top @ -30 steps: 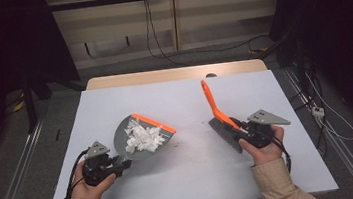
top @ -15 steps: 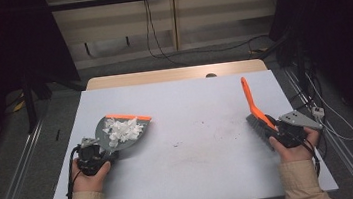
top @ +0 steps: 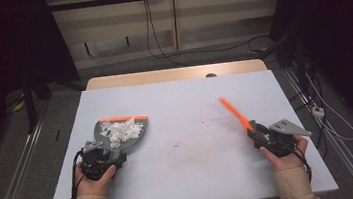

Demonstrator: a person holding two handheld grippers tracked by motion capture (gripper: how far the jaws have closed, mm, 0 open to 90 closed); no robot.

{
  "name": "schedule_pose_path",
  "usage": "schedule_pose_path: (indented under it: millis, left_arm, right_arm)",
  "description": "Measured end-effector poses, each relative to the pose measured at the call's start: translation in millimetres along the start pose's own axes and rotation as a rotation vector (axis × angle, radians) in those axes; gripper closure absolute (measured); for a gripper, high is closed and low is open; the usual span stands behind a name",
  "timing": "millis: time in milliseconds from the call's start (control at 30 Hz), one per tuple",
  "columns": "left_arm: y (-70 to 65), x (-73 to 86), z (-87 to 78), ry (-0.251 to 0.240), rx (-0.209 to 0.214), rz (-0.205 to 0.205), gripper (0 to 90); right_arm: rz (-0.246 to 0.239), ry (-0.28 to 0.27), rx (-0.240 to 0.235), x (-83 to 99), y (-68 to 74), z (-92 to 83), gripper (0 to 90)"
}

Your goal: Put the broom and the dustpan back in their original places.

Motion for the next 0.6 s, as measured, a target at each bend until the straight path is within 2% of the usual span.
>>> schedule_pose_path:
  millis: [67,167,233,367,400,600]
  left_arm:
    - [-0.1,-1.7,-8.7,-0.038,0.014,-0.029,24.2]
    - [-0.5,-7.7,-20.1,-0.141,0.056,0.033,17.6]
    - [-1.4,-12.7,-24.7,-0.199,0.108,0.040,12.9]
    - [-5.4,-19.6,-28.2,-0.278,0.177,0.081,11.7]
    - [-5.6,-20.3,-28.7,-0.290,0.175,0.097,11.8]
    - [-8.6,-23.2,-30.5,-0.338,0.231,0.114,11.0]
  right_arm:
    - [-0.002,-0.017,-0.035,-2.5,10.7,0.4,46.8]
    - [-0.005,-0.051,-0.071,-7.0,18.3,-2.0,39.7]
    - [0.007,-0.049,-0.086,-6.4,19.9,-3.2,36.1]
    - [0.021,-0.061,-0.095,-5.5,16.5,-5.2,29.9]
    - [0.024,-0.064,-0.100,-5.3,15.7,-5.6,28.4]
    - [0.034,-0.065,-0.114,-3.6,13.2,-8.0,20.0]
Point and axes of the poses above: each handheld gripper's, and its own axes: z roughly forward along the jaws, x roughly out of its underside, y roughly to its left, the point moved 6 cm from there along z, roughly forward along the jaws, and after that the axes turned 7 degrees about -y, right-handed, at the moved point
